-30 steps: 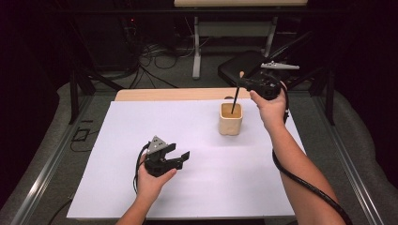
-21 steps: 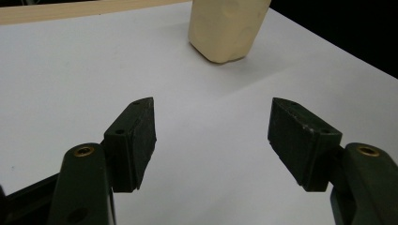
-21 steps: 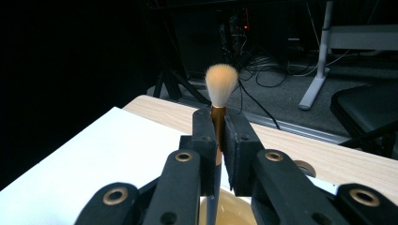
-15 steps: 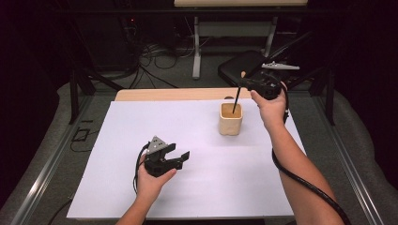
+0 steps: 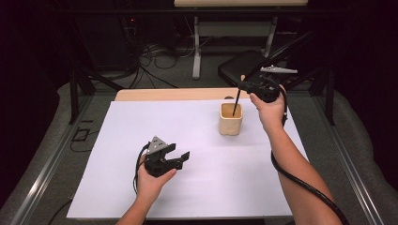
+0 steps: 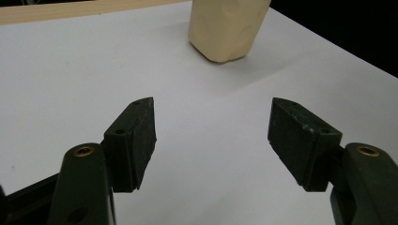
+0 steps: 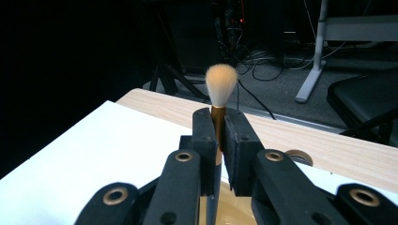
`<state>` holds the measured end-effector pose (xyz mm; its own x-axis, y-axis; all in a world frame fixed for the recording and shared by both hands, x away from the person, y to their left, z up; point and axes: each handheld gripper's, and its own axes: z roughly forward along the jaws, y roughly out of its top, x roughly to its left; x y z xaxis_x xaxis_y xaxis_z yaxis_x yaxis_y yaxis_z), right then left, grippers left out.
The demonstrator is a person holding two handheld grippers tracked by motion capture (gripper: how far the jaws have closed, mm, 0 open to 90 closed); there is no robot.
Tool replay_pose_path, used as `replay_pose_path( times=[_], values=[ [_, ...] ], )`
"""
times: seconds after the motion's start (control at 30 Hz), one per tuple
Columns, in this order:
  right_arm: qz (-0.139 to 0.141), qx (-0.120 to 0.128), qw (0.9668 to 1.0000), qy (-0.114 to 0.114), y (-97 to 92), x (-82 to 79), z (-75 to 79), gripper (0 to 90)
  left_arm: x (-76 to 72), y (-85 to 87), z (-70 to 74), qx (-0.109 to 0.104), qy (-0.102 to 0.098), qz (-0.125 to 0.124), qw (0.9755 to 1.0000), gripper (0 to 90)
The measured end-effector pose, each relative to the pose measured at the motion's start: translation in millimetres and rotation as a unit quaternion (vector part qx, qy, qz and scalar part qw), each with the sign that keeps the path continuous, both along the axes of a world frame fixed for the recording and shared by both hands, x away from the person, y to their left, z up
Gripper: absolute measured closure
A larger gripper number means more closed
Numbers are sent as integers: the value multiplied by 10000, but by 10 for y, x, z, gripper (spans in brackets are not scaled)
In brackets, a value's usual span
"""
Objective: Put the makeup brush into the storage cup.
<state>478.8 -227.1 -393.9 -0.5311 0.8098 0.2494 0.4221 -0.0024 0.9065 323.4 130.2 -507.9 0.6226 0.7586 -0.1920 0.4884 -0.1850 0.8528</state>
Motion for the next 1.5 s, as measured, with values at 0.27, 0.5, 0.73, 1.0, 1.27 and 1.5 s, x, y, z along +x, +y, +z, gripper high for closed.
replay_pose_path(
  times=[0.27, 0.5, 0.73, 1.0, 1.27, 1.5],
  values=[
    [5, -30, 10000, 26, 19, 0, -55, 836, -1, 1, 0, -2, -1, 1, 10000, 324],
    [-13, -32, 10000, 39, 19, -1, -96, 837, 0, 0, 1, 1, -2, 2, 10000, 324],
    [-11, -79, 9999, 75, 22, -6, -149, 837, -2, 0, 0, 10, -4, -3, 10000, 324],
    [-13, -74, 9999, 119, 30, -8, -212, 836, 0, -2, -4, 5, 7, -1, 10000, 324],
    [-28, -144, 9998, 155, 25, -10, -281, 837, 0, -1, -5, 11, 9, -1, 10000, 324],
    [-31, -193, 9996, 184, 24, -11, -323, 837, 2, -3, -10, 17, 15, -6, 10000, 325]
  ],
)
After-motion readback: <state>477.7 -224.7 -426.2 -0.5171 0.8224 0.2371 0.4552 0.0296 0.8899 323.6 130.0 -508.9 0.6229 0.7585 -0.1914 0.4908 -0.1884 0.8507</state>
